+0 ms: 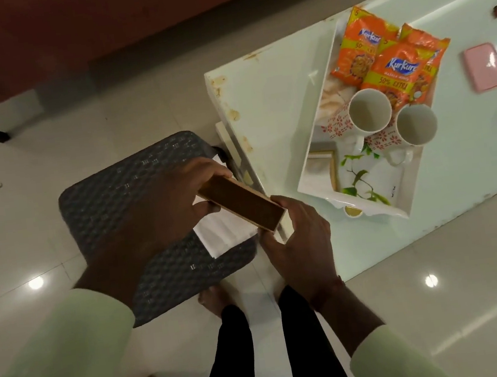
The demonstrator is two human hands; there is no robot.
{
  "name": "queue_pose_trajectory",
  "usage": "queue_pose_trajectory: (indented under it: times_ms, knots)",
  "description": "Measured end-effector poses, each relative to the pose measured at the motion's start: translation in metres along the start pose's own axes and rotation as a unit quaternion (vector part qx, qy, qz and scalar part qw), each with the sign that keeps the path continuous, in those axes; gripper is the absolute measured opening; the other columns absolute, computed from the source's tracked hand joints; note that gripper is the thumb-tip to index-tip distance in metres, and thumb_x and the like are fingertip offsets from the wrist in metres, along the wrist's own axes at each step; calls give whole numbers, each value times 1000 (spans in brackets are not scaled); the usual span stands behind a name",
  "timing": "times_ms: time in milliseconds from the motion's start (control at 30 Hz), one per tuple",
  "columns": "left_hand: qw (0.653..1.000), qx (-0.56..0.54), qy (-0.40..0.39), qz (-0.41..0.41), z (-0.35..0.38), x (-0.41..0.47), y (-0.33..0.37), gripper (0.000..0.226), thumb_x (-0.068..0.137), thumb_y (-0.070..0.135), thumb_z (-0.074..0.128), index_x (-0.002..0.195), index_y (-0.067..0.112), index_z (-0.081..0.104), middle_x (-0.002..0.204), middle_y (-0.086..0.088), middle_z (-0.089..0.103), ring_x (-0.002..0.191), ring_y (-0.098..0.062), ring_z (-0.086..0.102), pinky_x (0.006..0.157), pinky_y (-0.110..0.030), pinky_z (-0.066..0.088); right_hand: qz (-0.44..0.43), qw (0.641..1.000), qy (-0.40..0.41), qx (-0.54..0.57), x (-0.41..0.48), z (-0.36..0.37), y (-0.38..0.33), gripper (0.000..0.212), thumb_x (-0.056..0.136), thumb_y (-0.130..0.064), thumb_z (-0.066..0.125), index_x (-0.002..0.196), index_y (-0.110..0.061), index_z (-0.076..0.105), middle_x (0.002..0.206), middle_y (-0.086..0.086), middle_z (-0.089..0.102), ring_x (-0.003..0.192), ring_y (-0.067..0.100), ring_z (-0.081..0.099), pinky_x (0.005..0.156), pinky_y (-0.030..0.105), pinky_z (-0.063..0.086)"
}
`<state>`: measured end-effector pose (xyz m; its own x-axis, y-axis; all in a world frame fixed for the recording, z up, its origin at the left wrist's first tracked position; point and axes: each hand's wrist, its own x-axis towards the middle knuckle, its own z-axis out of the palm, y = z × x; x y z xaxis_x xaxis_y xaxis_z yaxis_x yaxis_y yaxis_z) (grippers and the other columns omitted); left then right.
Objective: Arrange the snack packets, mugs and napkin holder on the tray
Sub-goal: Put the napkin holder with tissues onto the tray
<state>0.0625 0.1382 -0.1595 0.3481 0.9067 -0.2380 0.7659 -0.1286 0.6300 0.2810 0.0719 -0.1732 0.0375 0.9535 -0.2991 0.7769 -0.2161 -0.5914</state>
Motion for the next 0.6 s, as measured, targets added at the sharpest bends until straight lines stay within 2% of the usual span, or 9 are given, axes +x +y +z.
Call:
queue_pose_trajectory:
  times_ms: [133, 200, 300, 367, 500, 600]
  knots:
    - [999, -25, -10, 27, 16, 23, 18, 56, 77, 20, 80, 127, 26, 57, 130, 2, 59, 110, -9, 51, 82, -15, 38, -8, 1000, 17, -3, 12, -30, 20, 55, 77, -32, 77, 127, -22, 58, 125, -6, 65, 118, 17, 57, 102, 37, 38]
    - [999, -40, -15, 31, 27, 35, 29, 56, 80, 23, 76, 132, 29, 53, 134, 4, 55, 115, -11, 52, 89, -21, 45, -4, 1000, 21, -4, 19, -46, 35, 56, 75, -30, 76, 128, -22, 58, 125, -6, 64, 120, 17, 55, 102, 41, 41]
    - [998, -58, -13, 34, 46, 53, 46, 59, 82, 26, 73, 136, 31, 49, 136, 5, 52, 120, -9, 47, 98, -18, 36, 8, 999, 43, -6, 29, -66, 58, 56, 72, -26, 77, 126, -21, 60, 124, -3, 62, 118, 18, 54, 98, 44, 45]
    - [996, -86, -23, 32, 61, 67, 59, 61, 83, 26, 73, 137, 31, 46, 137, 6, 52, 122, -7, 44, 101, -22, 36, 18, 998, 65, -7, 36, -78, 74, 56, 70, -22, 78, 124, -18, 63, 123, 0, 61, 114, 21, 54, 93, 48, 49]
    - [991, -122, -45, 39, 87, 94, 79, 58, 88, 24, 69, 139, 29, 42, 137, 8, 51, 124, -3, 42, 98, -11, 29, 46, 995, 87, -12, 47, -98, 106, 59, 69, -17, 80, 125, -21, 62, 125, -1, 60, 114, 22, 53, 94, 49, 46]
    - [992, -106, -49, 49, 107, 113, 90, 53, 88, 24, 67, 136, 31, 45, 136, 10, 53, 125, -5, 43, 98, -11, 30, 68, 993, 99, -4, 54, -107, 127, 58, 71, -15, 78, 126, -24, 61, 127, -4, 60, 116, 22, 52, 97, 50, 45]
